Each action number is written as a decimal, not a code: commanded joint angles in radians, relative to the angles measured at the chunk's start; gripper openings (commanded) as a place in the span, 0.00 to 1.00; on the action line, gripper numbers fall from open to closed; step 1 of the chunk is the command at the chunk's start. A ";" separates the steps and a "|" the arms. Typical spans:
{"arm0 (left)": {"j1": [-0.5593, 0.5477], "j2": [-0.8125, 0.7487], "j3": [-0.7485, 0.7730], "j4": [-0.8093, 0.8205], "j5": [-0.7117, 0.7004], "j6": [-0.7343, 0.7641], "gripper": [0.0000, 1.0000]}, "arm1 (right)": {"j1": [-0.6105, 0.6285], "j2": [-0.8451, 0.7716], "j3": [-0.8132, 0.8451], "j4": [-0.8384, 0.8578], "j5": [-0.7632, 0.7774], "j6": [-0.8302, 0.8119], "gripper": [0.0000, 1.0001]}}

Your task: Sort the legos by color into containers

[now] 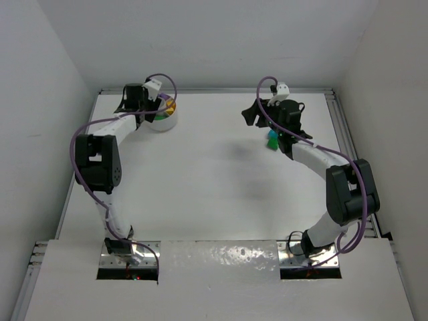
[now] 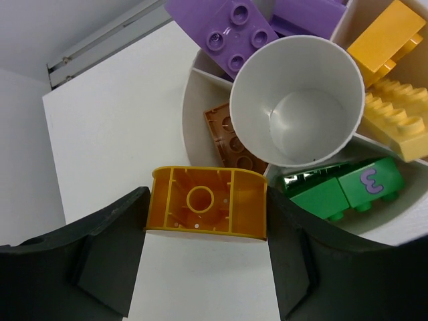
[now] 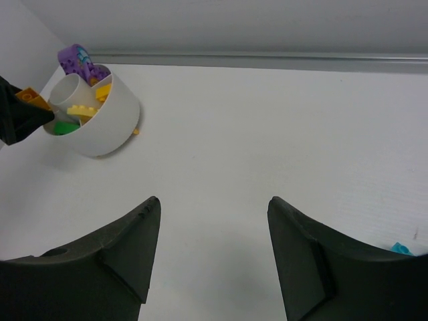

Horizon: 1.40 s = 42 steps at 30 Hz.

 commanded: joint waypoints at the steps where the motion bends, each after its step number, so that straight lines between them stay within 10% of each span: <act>1: 0.002 0.027 0.015 -0.001 -0.060 0.031 0.00 | 0.000 -0.041 0.018 0.020 0.022 -0.028 0.64; 29: 0.064 0.058 0.204 0.115 -0.047 0.131 0.00 | 0.000 -0.033 0.030 0.019 -0.010 -0.022 0.65; 42: 0.027 -0.027 0.311 -0.061 0.026 -0.176 0.00 | 0.000 -0.035 0.009 0.045 -0.024 0.006 0.64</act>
